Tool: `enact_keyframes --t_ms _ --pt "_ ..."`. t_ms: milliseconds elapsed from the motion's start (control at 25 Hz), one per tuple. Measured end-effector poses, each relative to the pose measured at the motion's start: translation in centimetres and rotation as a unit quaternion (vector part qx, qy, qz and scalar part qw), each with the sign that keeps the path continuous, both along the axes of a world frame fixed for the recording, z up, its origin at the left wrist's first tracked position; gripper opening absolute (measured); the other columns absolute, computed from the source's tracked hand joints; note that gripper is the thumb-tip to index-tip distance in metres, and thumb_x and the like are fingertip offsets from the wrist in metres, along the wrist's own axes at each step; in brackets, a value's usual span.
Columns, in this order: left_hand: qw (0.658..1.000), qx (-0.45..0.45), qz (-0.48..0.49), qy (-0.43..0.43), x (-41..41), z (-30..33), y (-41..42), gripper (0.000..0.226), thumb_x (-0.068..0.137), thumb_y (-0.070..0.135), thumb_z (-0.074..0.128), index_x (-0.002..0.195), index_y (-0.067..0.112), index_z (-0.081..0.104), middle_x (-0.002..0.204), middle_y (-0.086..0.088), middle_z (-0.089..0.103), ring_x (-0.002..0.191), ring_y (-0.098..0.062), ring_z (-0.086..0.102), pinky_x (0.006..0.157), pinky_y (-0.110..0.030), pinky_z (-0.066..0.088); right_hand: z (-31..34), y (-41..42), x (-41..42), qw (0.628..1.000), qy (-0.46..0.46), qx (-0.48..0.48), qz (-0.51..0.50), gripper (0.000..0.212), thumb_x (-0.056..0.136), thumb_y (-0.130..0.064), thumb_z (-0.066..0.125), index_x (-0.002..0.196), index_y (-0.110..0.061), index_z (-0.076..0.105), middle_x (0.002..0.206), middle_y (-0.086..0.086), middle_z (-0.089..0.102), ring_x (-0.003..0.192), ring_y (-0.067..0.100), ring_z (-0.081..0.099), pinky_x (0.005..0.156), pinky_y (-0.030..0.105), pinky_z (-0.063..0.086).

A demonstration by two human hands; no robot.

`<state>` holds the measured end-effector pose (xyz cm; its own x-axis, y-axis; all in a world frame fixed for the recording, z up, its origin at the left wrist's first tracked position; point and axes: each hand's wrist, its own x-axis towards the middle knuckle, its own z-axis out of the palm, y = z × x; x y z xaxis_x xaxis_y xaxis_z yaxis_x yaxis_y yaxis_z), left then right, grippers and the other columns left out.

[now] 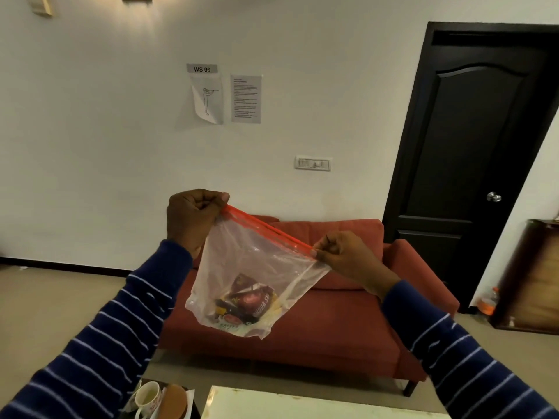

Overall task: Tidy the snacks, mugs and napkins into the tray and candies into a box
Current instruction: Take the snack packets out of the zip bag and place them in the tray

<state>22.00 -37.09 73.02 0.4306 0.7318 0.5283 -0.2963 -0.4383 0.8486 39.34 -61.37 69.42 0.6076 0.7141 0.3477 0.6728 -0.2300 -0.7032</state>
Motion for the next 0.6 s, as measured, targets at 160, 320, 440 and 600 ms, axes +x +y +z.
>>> enact_keyframes --t_ms 160,320,440,600 --pt "0.998 0.052 0.003 0.019 0.6 -0.4 -1.4 0.004 0.082 0.021 0.08 0.082 0.025 0.078 0.072 0.004 0.076 0.071 -0.017 0.074 0.067 -0.032 0.063 0.4 0.3 -0.9 0.983 -0.173 -0.012 -0.056 0.021 0.082 -0.012 0.077 0.101 -0.016 0.069 0.099 -0.013 0.064 0.091 0.007 0.062 0.074 0.014 0.046" --pt "0.995 0.089 0.012 0.032 1.2 -0.4 -2.8 0.005 0.082 0.027 0.08 0.081 0.031 0.077 0.076 0.013 0.076 0.077 -0.007 0.073 0.071 -0.025 0.06 1.9 1.8 -3.1 0.961 -0.274 -0.025 -0.004 0.015 0.078 -0.016 0.08 0.084 -0.023 0.068 0.075 -0.016 0.056 0.067 -0.004 0.05 0.059 0.017 0.038" --pt "0.995 0.103 -0.007 0.014 1.7 -0.9 -4.7 0.008 0.082 0.02 0.08 0.081 0.026 0.076 0.073 0.011 0.076 0.072 -0.005 0.073 0.067 -0.017 0.059 2.5 3.5 -4.2 0.969 -0.238 -0.061 0.02 0.007 0.081 -0.017 0.08 0.085 -0.021 0.075 0.072 -0.016 0.061 0.062 -0.006 0.055 0.061 0.01 0.041" --pt "0.987 0.156 0.021 -0.005 1.5 -1.8 -6.2 0.004 0.082 0.014 0.079 0.082 0.017 0.076 0.067 0.018 0.069 0.066 0.006 0.068 0.06 -0.006 0.05 1.8 5.2 -5.0 0.957 -0.228 -0.139 0.118 0.015 0.089 -0.008 0.071 0.081 -0.02 0.076 0.067 -0.015 0.063 0.063 -0.003 0.061 0.058 0.006 0.041"
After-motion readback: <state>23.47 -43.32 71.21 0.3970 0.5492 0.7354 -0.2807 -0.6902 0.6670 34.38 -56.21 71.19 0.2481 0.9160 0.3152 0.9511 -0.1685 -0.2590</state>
